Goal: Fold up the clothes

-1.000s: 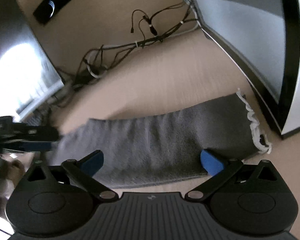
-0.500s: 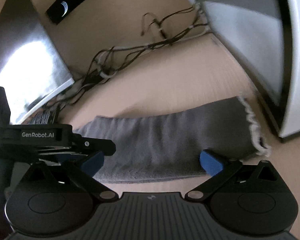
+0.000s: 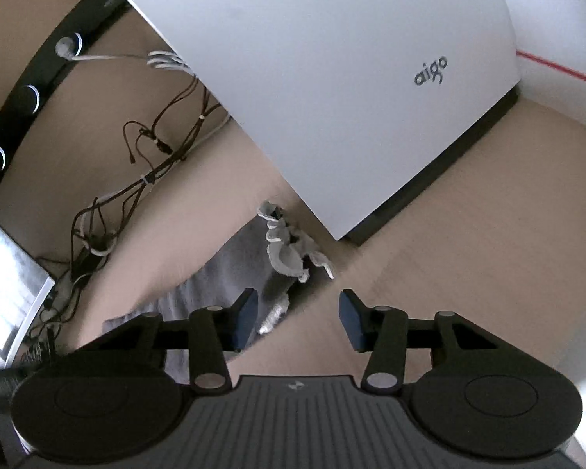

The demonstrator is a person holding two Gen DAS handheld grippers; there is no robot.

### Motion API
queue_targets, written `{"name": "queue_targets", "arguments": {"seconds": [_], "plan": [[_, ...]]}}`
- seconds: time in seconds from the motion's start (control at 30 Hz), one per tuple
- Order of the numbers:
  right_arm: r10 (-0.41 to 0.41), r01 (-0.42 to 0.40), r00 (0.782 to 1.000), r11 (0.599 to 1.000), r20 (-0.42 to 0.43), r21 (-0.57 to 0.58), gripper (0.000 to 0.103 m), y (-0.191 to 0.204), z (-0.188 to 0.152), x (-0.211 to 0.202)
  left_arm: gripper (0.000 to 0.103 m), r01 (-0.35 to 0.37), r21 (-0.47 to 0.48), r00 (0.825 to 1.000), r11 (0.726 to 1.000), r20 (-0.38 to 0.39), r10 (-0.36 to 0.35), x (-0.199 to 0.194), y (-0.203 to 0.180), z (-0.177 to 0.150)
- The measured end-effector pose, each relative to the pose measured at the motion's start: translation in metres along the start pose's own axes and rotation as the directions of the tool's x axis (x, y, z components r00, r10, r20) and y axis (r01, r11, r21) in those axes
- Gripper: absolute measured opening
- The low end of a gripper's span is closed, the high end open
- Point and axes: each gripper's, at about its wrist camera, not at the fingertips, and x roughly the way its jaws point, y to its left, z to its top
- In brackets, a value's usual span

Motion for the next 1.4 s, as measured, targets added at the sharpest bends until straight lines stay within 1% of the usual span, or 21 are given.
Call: {"name": "queue_targets", "arguments": {"seconds": [0.07,0.17,0.27,0.3,0.33,0.43,0.53,0.67,0.7,0.77,0.83,0.93,1.03,1.1,1.2,1.3,1.4], "plan": [[-0.006,0.005,1.0,1.0,0.02,0.012,0.047,0.003,0.002,0.005,0.098,-0.018,-0.029,0.999,0.999,-0.029,0.017,0.006,0.006,-0.001],[-0.015,0.015,0.999,1.0,0.044,0.009,0.047,0.009,0.003,0.011,0.098,-0.031,-0.02,0.999,0.999,-0.025,0.03,0.006,0.007,-0.001],[-0.029,0.032,0.998,0.998,0.062,-0.059,0.047,0.018,0.003,0.017,0.098,-0.039,-0.001,0.999,0.999,-0.027,0.039,0.007,0.005,-0.004],[-0.035,0.041,0.997,0.996,0.067,-0.084,0.042,0.022,0.003,0.019,0.098,-0.04,0.001,0.999,0.999,-0.028,0.04,0.006,0.005,-0.005],[-0.038,0.046,0.997,0.993,0.071,-0.105,0.041,0.025,0.004,0.022,0.098,-0.041,0.002,0.999,0.999,-0.028,0.041,0.006,0.006,-0.005],[-0.026,0.036,0.996,0.991,0.08,-0.131,0.026,0.028,0.005,0.022,0.098,-0.042,0.0,0.999,0.999,-0.028,0.042,0.001,0.009,-0.006],[-0.042,0.068,0.992,0.971,0.118,-0.229,0.02,0.038,0.006,0.019,0.098,-0.038,-0.004,0.999,0.999,-0.026,0.038,0.005,0.008,-0.005],[-0.036,0.1,0.984,0.921,0.172,-0.378,0.018,0.056,0.006,0.011,0.098,-0.035,-0.011,0.999,0.999,-0.024,0.035,0.004,0.011,-0.005],[-0.026,0.097,0.984,0.908,0.176,-0.407,0.016,0.061,0.006,0.01,0.098,-0.036,-0.014,0.999,0.999,-0.021,0.035,0.003,0.013,-0.005],[-0.008,0.094,0.983,0.88,0.183,-0.466,0.015,0.07,0.004,0.006,0.098,-0.048,-0.042,0.999,0.998,-0.003,0.048,-0.001,0.02,-0.004],[0.008,0.099,0.982,0.832,0.19,-0.547,0.015,0.081,-0.003,0.004,0.098,-0.056,-0.085,0.998,0.995,0.015,0.057,-0.007,0.03,-0.003],[0.028,0.101,0.983,0.743,0.182,-0.661,0.015,0.096,-0.018,0.002,0.098,-0.046,-0.16,0.998,0.986,0.043,0.054,-0.019,0.048,0.003],[0.038,0.079,0.989,0.693,0.146,-0.717,0.015,0.106,-0.032,0.005,0.098,-0.023,-0.184,0.997,0.983,0.07,0.036,-0.027,0.055,0.013],[0.039,0.068,0.991,0.663,0.125,-0.745,0.015,0.111,-0.041,0.007,0.098,-0.023,-0.165,0.996,0.986,0.085,0.038,-0.028,0.051,0.02],[0.041,0.037,0.996,0.638,0.083,-0.769,0.015,0.114,-0.048,0.008,0.098,-0.019,-0.117,0.995,0.993,0.1,0.031,-0.021,0.037,0.035],[0.039,0.004,0.999,0.62,0.035,-0.785,0.015,0.12,-0.053,0.02,0.098,-0.02,-0.055,0.995,0.998,0.099,0.026,-0.006,0.016,0.053],[0.024,-0.014,1.0,0.617,0.001,-0.787,0.015,0.115,-0.057,0.025,0.098,-0.015,-0.003,0.997,1.0,0.081,0.015,0.011,-0.009,0.066]]}}
